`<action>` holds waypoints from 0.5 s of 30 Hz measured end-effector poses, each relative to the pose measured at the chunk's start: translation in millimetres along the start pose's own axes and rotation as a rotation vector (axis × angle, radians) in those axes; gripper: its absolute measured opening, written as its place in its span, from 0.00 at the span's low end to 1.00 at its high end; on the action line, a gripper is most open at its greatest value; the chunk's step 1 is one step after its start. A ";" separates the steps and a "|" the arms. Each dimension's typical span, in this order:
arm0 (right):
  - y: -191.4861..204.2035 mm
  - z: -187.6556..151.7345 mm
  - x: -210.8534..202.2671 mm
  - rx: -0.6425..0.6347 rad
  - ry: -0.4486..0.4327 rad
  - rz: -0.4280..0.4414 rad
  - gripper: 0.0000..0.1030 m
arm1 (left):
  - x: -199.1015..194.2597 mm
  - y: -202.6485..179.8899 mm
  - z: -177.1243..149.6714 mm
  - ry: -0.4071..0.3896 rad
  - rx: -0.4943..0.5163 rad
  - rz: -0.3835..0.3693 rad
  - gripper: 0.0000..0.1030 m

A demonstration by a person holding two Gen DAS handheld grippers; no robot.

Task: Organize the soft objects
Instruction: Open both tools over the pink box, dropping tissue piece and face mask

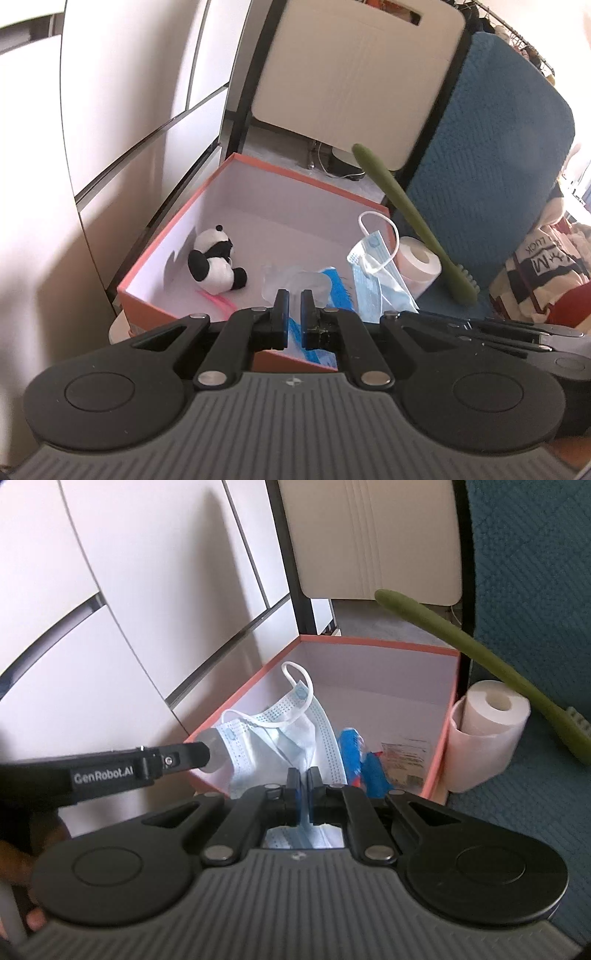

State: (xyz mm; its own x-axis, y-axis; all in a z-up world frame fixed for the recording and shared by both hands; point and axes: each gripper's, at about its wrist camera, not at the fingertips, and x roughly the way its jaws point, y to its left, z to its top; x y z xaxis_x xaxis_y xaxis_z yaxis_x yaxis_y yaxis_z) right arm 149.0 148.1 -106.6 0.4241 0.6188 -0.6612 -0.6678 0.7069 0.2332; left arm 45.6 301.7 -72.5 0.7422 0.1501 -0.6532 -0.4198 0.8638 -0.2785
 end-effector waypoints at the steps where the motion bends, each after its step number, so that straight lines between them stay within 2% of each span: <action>1: 0.7 3.0 6.0 0.007 0.007 0.001 0.08 | 4.3 2.4 3.9 0.005 -0.002 -0.001 0.07; 15: 15.1 32.7 84.5 0.019 0.084 0.000 0.09 | 66.2 54.5 41.2 0.076 -0.046 -0.011 0.07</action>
State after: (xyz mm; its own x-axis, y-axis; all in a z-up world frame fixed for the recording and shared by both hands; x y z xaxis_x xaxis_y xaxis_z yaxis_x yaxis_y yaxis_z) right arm 194.8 222.3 -135.7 0.3712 0.5882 -0.7185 -0.6557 0.7140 0.2457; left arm 93.4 378.5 -101.9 0.7056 0.1026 -0.7011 -0.4372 0.8417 -0.3168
